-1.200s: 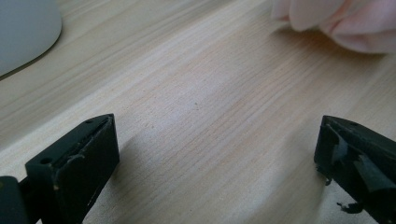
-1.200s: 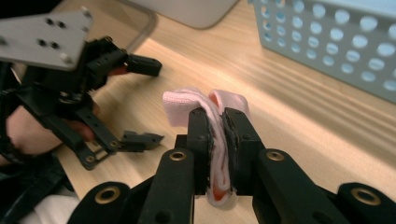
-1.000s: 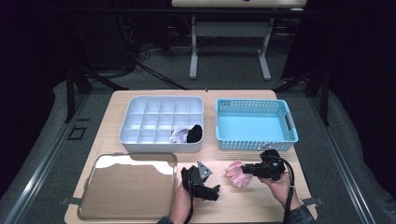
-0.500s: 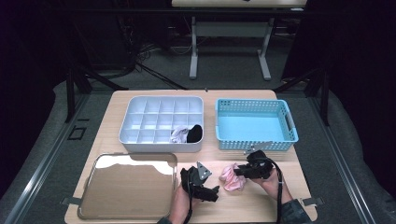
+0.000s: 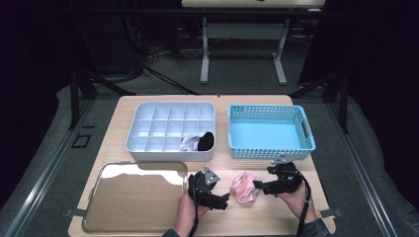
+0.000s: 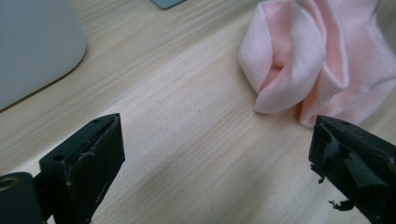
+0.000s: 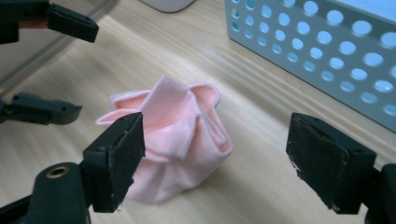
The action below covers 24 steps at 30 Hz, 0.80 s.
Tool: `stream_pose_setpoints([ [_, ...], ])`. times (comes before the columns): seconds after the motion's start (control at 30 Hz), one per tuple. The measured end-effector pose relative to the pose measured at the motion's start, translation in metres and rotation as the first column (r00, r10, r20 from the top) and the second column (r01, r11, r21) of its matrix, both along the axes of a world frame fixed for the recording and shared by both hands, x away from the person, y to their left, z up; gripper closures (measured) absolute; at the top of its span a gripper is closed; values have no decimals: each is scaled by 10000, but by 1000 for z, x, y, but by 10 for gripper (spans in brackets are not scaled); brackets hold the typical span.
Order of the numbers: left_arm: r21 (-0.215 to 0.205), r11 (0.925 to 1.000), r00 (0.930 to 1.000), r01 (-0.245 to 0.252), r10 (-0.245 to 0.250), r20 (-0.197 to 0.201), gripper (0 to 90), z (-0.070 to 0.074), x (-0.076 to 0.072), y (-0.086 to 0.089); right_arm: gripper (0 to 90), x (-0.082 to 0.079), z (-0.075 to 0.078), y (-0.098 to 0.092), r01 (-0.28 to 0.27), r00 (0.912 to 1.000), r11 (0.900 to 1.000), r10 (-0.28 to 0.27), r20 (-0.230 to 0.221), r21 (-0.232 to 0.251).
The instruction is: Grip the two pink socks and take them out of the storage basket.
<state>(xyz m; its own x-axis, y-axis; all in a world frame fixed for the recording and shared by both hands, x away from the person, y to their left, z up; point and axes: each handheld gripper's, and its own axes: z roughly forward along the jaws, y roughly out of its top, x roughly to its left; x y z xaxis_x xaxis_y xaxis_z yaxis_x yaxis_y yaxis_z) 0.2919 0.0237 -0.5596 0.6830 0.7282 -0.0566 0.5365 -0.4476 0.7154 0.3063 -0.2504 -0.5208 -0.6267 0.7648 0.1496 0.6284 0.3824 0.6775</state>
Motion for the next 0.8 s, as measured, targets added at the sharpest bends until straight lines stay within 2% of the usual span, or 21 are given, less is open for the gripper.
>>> stream_pose_setpoints([
  [0.07,11,10000,10000,-32,32,-28,78,2,2,1,213,-8,4,1,187,9998,9998,-187,30,-44],
  [0.1,-27,10000,10000,-84,84,2,86,2,4,1,235,-11,5,2,463,9989,9989,-463,-52,-73],
  [0.13,-88,10000,9999,-1,0,-113,97,4,8,3,238,-13,6,3,536,9985,9986,-536,72,-37],
  [0.23,-288,9996,9998,81,-87,-198,144,7,11,4,264,-18,7,6,768,9970,9970,-768,-58,-94],
  [0.3,-339,9994,9997,74,-81,-210,156,7,12,4,274,-22,6,11,789,9967,9968,-791,-158,-97],
  [0.43,-343,9987,9989,390,-398,-258,175,9,15,-1,284,-27,2,19,797,9965,9967,-801,-235,-155],
  [0.63,-204,9977,9975,646,-651,-266,205,8,16,-7,288,-30,-2,24,837,9956,9963,-845,-405,-207],
  [0.77,-149,9956,9950,927,-932,-352,264,7,18,-12,292,-32,-7,28,843,9951,9960,-857,-500,-290],
  [0.8,-295,9937,9928,1083,-1096,-491,281,6,19,-14,285,-32,-8,30,831,9947,9962,-845,-592,-251],
])
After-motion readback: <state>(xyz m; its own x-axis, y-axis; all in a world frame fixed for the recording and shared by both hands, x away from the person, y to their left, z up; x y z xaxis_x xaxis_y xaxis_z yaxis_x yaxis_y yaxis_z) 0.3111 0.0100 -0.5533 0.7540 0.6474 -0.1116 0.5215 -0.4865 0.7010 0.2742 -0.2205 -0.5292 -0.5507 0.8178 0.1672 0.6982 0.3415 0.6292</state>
